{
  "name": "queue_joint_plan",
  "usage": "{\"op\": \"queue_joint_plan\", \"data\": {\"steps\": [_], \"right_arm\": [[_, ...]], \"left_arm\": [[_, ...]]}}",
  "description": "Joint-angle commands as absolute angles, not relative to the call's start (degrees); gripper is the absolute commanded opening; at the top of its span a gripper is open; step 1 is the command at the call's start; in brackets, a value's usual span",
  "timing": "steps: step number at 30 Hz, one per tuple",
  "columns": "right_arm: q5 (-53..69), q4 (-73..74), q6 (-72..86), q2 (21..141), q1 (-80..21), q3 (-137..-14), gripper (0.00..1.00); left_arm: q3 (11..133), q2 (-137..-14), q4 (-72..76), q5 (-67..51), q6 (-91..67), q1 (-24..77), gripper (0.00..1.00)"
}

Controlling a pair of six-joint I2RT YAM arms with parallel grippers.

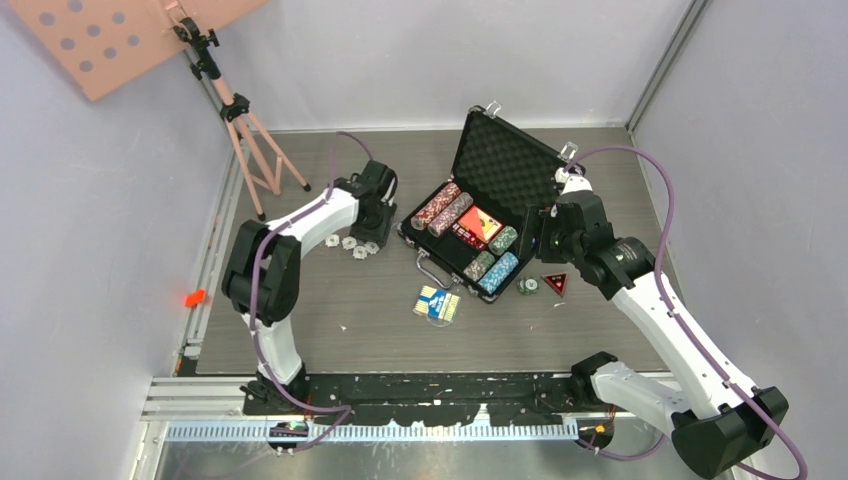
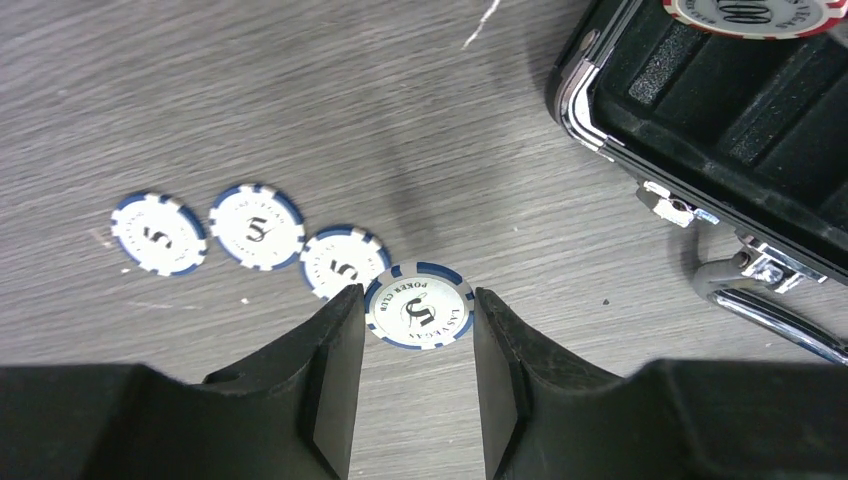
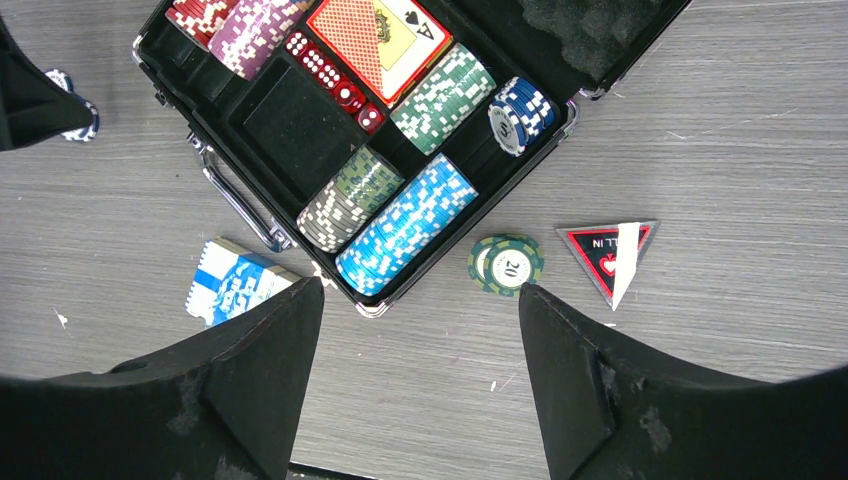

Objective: Pack up texas hold em set

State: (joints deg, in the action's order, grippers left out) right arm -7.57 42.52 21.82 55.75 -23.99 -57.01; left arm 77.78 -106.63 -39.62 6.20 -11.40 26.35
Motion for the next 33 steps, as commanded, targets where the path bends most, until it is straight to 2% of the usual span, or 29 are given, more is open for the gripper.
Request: {"op": "queue_joint_plan", "data": {"steps": [1,25,27,30,33], "right_arm": [[-7.43,42.37,21.98,55.02,-23.99,-59.93,0.78],[-7.15,42.71,21.88,55.06,-23.99,-60.34,0.77],[-7.2,42.75,21.88,55.1,-23.99,-60.38,0.77],[-7.2,42.78,21.8,55.3,-23.97,-60.38,0.77],[-7.12,42.69,21.87,55.45,-23.99,-60.38,0.77]], "left_arm": [[78.48,-102.94,-41.26,9.36,-11.5,25.05,0.35],[74.33,-108.39,-36.39,3.9,-12.82,20.4,0.36],[74.14,-108.75,-35.87,4.66,-12.96,20.39,0.38],[74.06,-109.14,-35.53,4.92,-13.17,20.39,0.5],[73.6,-108.84,-35.05,5.01,-13.36,20.39,0.57]]}}
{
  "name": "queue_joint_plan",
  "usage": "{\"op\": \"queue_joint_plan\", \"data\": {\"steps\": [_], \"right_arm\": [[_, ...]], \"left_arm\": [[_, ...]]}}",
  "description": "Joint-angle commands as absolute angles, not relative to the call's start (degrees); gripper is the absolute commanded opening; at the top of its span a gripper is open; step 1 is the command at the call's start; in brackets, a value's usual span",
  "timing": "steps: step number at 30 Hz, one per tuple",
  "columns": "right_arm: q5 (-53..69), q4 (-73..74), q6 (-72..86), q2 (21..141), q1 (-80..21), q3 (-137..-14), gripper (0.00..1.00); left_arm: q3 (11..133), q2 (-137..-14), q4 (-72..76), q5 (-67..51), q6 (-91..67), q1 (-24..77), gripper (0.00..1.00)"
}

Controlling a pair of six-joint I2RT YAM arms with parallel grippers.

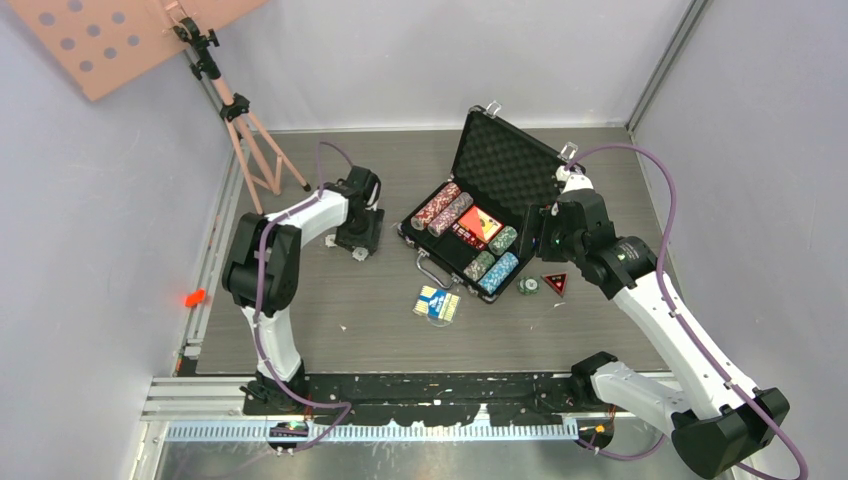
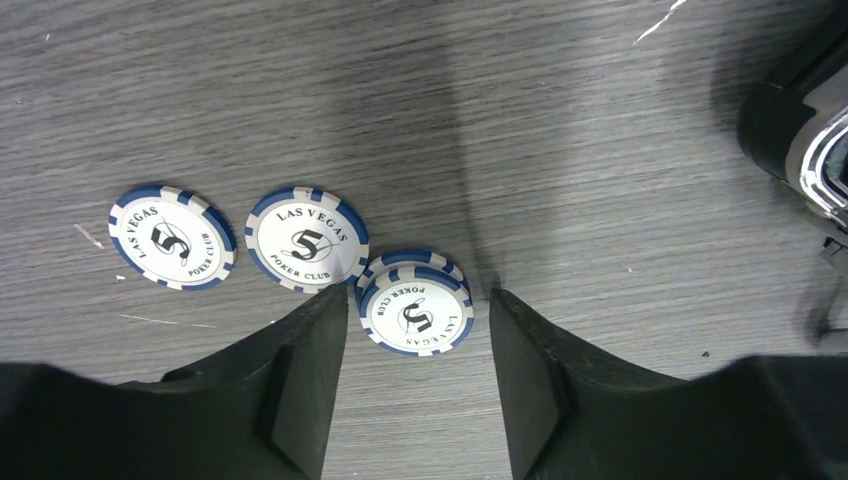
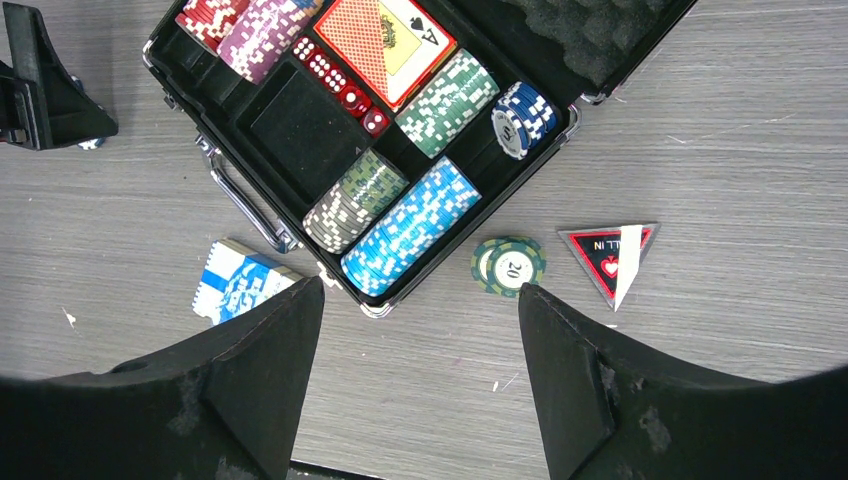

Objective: Pack up texas hold em set

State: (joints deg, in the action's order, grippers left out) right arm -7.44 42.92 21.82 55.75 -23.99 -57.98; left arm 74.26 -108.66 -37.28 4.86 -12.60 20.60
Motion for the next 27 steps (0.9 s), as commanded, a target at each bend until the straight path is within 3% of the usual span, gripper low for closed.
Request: {"op": "queue_joint_plan", "data": {"steps": [1,6,23,25,27], "right_arm": [[-7.08,42.64,21.84,55.45,-23.99,-60.42,0.77],[-7.0,42.58,21.71,55.63,-23.99,-60.6,0.77],[-7.09,42.63,21.36,55.37,-23.97,-60.49,0.77],[-7.05,42.61,21.37,55.42,-23.99,-60.51,0.77],[-7.04,42.56,21.29,55.5,-23.99,-60.55,0.77]], "left_arm": [[73.42,-108.75,-34.99,5.15,-13.43,20.39,0.58],[74.13,-110.17,-36.25,5.3,-13.72,20.31,0.58],[74.35,-112.29,-38.16,5.28,-14.53,18.81,0.35],[74.33,-111.73,-38.79,5.34,-14.5,18.81,0.35],[73.78,-110.56,-38.66,5.08,-14.58,18.87,0.42]]}}
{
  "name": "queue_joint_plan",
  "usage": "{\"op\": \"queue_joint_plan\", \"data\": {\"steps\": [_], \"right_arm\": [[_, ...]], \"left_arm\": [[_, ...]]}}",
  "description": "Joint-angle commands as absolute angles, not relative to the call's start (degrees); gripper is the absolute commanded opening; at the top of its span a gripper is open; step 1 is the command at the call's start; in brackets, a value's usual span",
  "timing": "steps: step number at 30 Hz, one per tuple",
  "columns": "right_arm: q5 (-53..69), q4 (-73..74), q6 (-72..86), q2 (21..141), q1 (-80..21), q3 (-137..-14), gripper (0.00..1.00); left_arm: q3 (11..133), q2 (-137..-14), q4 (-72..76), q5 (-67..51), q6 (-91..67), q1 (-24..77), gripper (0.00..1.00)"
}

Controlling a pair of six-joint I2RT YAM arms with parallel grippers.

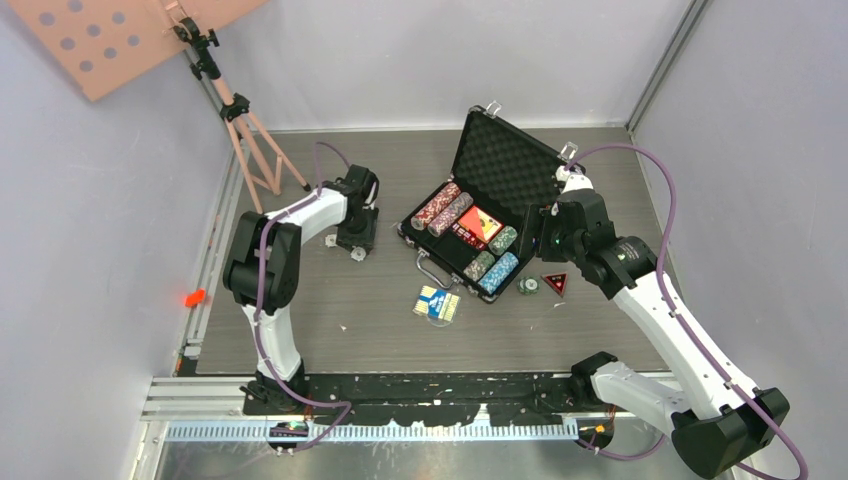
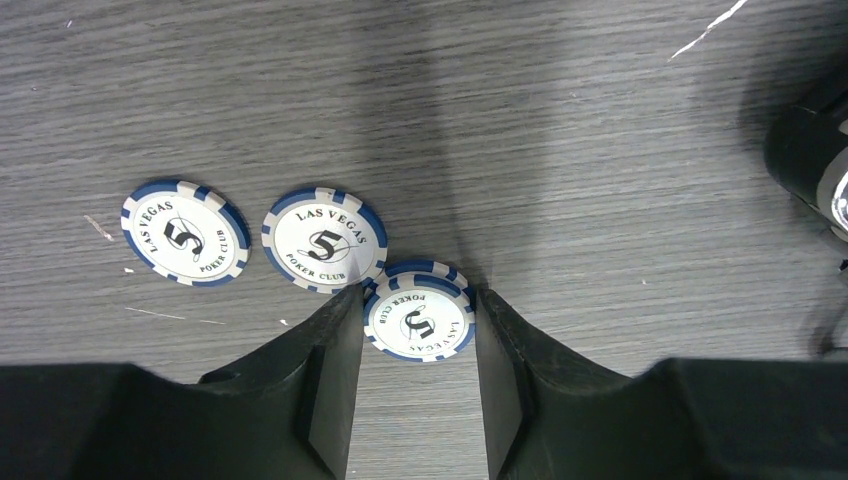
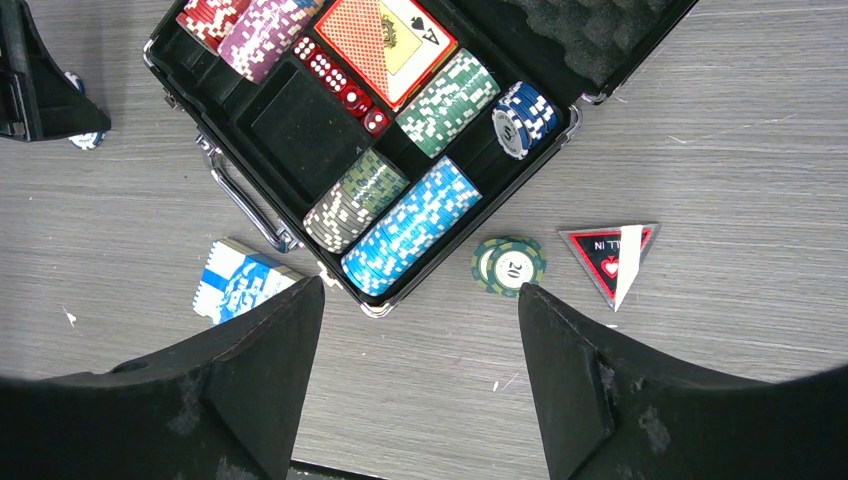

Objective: Pack up texas hold em set

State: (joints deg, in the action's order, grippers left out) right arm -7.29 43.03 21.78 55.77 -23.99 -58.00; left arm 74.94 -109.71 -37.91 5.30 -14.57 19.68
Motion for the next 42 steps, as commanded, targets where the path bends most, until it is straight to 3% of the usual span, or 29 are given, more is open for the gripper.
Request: {"op": "queue_joint_plan", "data": {"steps": [1,4,6,23,30,42], "right_arm": [[-7.04,42.59,21.28,55.52,-23.95,-60.56,0.77],[-6.88,42.56,21.27,55.82,-24.0,-60.71,0.77],[-6.54,42.39,21.59,55.91,-23.99,-60.66,0.77],[-6.09,42.19,22.06,55.25,-23.99,-60.32,0.77],[-6.08,42.28,21.97,55.02,-23.96,-60.29,0.77],[-6.13,42.35,21.89,54.96,-23.99,-60.05,0.77]], "left_arm": [[73.44,-109.97,-38.54,4.64,-14.59,18.89,0.45],[72.6,-108.2,-37.89,3.25,-14.67,19.13,0.45],[72.14,-107.76,-38.43,1.95,-15.01,20.0,0.39],[72.07,-105.53,-40.69,0.56,-15.93,23.95,0.35],[72.8,-103.98,-42.38,2.05,-15.29,24.16,0.54],[71.54,-106.65,-41.18,0.62,-15.21,24.43,0.53]]}}
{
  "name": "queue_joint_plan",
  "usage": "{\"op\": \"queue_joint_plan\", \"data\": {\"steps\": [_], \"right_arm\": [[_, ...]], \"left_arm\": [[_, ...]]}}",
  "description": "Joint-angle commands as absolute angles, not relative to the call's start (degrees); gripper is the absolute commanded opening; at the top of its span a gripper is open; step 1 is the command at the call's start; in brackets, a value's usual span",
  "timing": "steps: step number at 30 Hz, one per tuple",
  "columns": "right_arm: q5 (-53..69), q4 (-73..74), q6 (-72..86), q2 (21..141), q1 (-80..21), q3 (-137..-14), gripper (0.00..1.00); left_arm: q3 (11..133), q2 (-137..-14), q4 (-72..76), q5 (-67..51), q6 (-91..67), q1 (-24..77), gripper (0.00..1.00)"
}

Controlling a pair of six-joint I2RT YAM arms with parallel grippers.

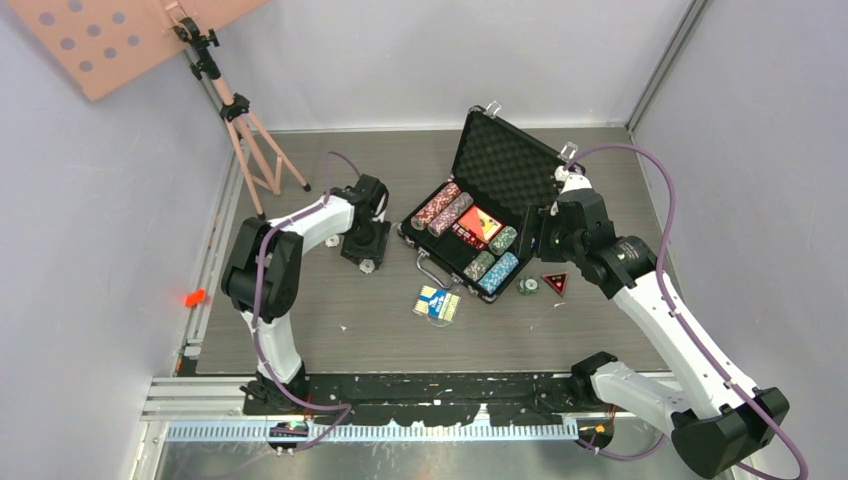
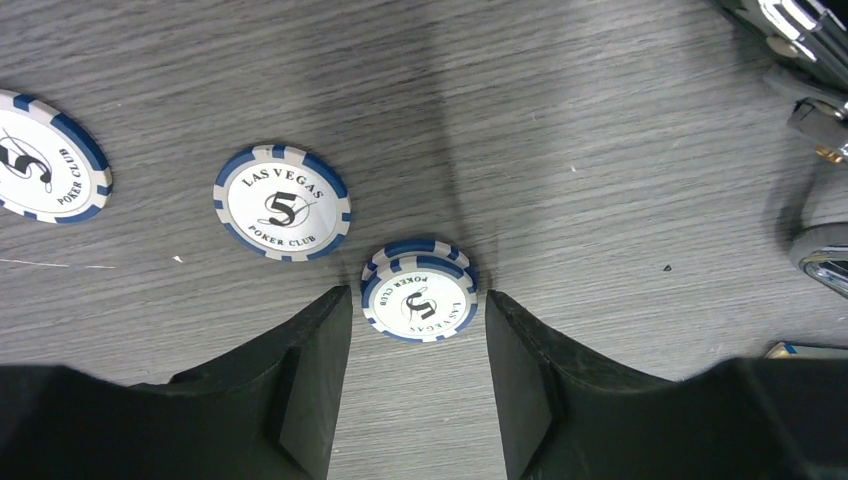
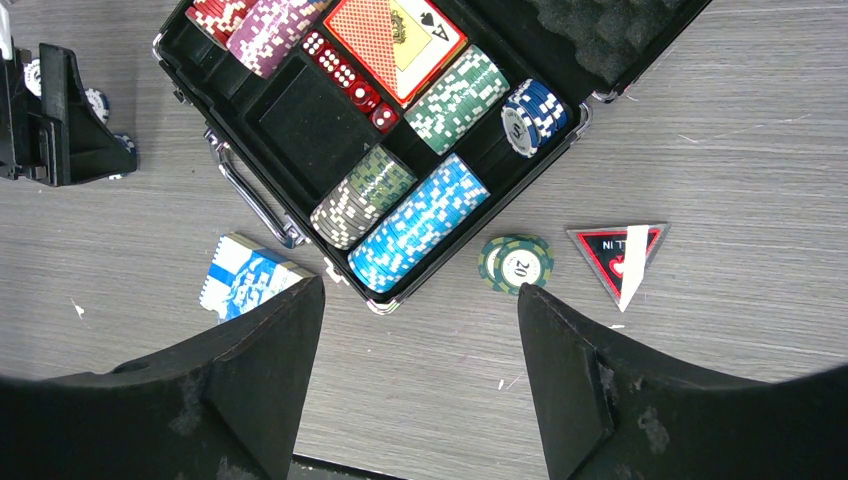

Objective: Pack up texas hold em set

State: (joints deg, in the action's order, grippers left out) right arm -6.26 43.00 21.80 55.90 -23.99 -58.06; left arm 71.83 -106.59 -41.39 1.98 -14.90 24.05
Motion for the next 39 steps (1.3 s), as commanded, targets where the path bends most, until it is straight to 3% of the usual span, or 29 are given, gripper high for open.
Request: {"op": "queue_joint_plan", "data": {"steps": [1,9,19,25,39], "right_arm": [[-6.1,42.29,21.89,54.95,-23.99,-60.04,0.77],[-5.85,42.44,22.07,54.93,-23.95,-59.94,0.77],[-4.49,42.39,22.73,55.25,-23.99,-60.29,0.77],[-3.64,42.58,22.81,55.28,-23.9,-59.93,0.77],[9.3,37.99,27.2,60.45,-23.91,-57.36,0.68]], "left_arm": [[71.43,-106.89,-41.22,0.69,-15.14,24.43,0.52],[70.69,-107.93,-40.06,1.93,-14.78,24.84,0.44],[69.58,-109.09,-37.94,6.37,-14.52,26.63,0.45],[70.07,-108.45,-38.3,4.36,-13.06,26.63,0.28],[77.34,-102.52,-48.79,1.16,-7.84,31.39,0.23]]}}
